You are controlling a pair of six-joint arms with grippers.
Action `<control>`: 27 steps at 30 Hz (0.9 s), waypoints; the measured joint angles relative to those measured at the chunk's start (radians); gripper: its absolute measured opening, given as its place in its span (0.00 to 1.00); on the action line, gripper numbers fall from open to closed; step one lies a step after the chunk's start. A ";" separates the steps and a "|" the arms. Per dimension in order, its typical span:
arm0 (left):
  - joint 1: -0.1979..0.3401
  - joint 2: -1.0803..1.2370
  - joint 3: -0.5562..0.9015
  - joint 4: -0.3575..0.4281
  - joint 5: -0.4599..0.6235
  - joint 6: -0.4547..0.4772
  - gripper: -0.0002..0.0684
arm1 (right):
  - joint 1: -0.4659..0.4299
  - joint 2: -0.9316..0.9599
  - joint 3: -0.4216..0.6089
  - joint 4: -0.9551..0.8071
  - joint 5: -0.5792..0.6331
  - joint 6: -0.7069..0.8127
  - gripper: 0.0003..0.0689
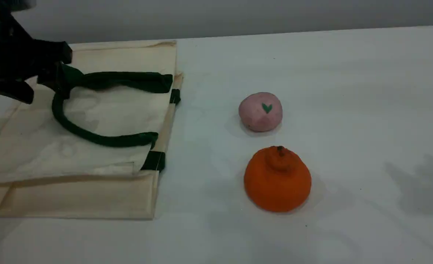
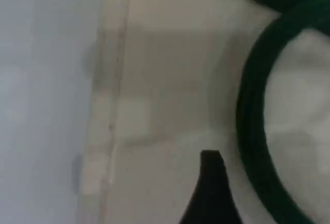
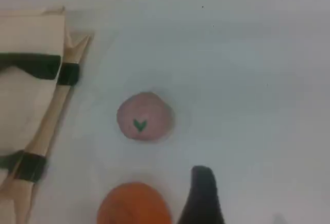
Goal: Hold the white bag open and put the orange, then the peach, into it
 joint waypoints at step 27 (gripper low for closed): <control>0.000 0.227 -0.113 -0.007 0.020 0.000 0.24 | 0.000 0.000 0.000 0.003 -0.024 -0.001 0.75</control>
